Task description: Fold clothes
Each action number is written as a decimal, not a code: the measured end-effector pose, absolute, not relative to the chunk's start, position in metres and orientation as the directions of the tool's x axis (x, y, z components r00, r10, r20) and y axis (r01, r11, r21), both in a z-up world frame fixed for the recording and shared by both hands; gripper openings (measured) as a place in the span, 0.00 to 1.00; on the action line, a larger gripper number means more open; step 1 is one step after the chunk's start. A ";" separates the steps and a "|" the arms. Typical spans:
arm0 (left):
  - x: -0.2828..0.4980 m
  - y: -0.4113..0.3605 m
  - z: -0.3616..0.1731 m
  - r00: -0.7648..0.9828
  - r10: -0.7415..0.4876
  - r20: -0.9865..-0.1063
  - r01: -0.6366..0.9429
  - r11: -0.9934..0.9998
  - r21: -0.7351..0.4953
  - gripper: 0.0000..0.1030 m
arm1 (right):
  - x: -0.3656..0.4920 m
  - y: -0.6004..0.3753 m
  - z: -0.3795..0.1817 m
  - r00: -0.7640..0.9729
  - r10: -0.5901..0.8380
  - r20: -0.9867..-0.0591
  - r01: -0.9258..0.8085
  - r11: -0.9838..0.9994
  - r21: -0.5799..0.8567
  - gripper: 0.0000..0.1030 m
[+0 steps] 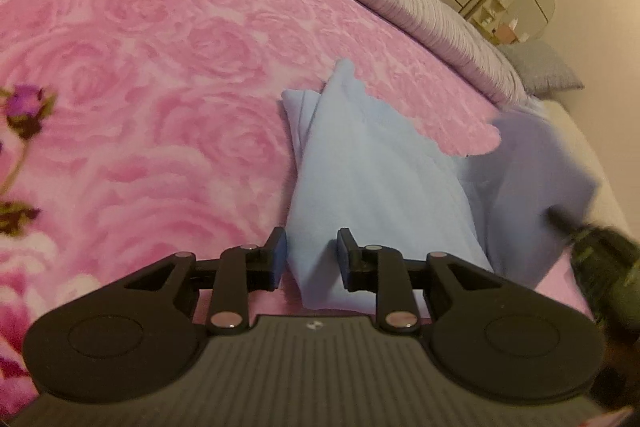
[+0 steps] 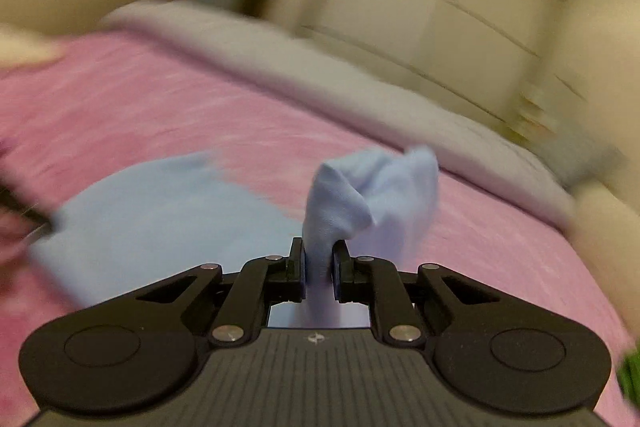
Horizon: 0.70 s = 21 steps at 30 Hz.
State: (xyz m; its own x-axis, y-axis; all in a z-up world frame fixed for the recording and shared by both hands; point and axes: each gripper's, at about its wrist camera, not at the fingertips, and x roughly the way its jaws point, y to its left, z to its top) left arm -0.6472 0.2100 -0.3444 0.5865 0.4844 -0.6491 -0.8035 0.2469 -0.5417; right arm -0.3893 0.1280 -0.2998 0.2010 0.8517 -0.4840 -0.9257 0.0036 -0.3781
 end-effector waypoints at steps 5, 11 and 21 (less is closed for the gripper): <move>-0.662 0.205 -0.344 0.582 0.489 -0.650 -0.804 0.222 -0.552 0.23 | -0.437 0.138 -0.348 0.085 0.753 -0.653 -0.906 -0.215 -0.366 0.34; -0.672 0.197 -0.328 0.591 0.520 -0.617 -0.788 0.208 -0.580 0.25 | -0.396 0.129 -0.321 -0.040 0.757 -0.652 -0.963 -0.204 -0.178 0.69; -0.623 0.227 -0.335 0.804 0.361 -0.472 -0.557 0.184 -0.810 0.35 | -0.204 0.103 -0.325 -0.100 0.730 -0.676 -0.678 0.447 0.584 0.35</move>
State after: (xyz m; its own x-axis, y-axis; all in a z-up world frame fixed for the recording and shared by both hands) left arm -0.6228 0.2273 -0.3345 0.8045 0.3611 -0.4716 -0.5573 0.1840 -0.8097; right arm -0.2041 0.1030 -0.3249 -0.1003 0.7302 -0.6758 -0.6779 0.4470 0.5836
